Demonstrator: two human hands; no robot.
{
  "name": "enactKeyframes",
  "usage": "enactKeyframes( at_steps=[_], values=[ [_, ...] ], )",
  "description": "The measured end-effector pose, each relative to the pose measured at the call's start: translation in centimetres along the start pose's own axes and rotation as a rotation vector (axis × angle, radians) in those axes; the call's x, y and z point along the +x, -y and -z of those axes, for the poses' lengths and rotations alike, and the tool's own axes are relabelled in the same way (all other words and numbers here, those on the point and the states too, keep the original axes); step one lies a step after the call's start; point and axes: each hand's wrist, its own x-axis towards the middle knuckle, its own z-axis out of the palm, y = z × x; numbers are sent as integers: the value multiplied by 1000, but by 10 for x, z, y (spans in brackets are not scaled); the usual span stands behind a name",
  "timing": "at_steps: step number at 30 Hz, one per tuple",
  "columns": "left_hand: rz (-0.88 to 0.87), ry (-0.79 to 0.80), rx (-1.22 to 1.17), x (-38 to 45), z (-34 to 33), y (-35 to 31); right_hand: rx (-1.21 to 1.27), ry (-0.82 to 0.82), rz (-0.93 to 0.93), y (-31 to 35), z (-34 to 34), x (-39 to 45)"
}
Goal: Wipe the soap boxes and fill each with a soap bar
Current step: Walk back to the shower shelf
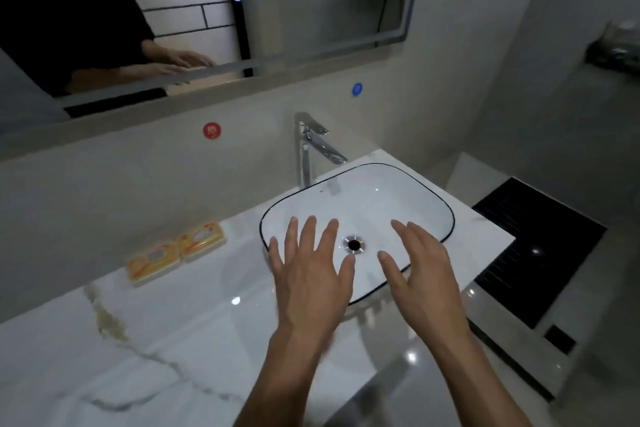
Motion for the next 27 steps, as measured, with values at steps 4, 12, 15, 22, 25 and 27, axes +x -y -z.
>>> enactKeyframes(
  at_steps=[4, 12, 15, 22, 25, 27],
  values=[
    [-85, 30, -30, -22, -18, -70, -12, -39, -70, -55, 56, -25],
    [-284, 121, -64, -62, -63, -204, -57, -173, -207, -151, 157, -67],
    [-371, 156, -60, -68, -79, -250, -77, -214, -303, -184, 187, -80],
    [-528, 255, -82, -59, -121, -332, -52, -287, -441, -248, 235, -82],
    [-584, 293, -84, -41, -143, -360, -58, -301, -491, -275, 250, -69],
    [-608, 326, -87, -25, -159, -381, -77, -297, -514, -295, 259, -54]
  ],
)
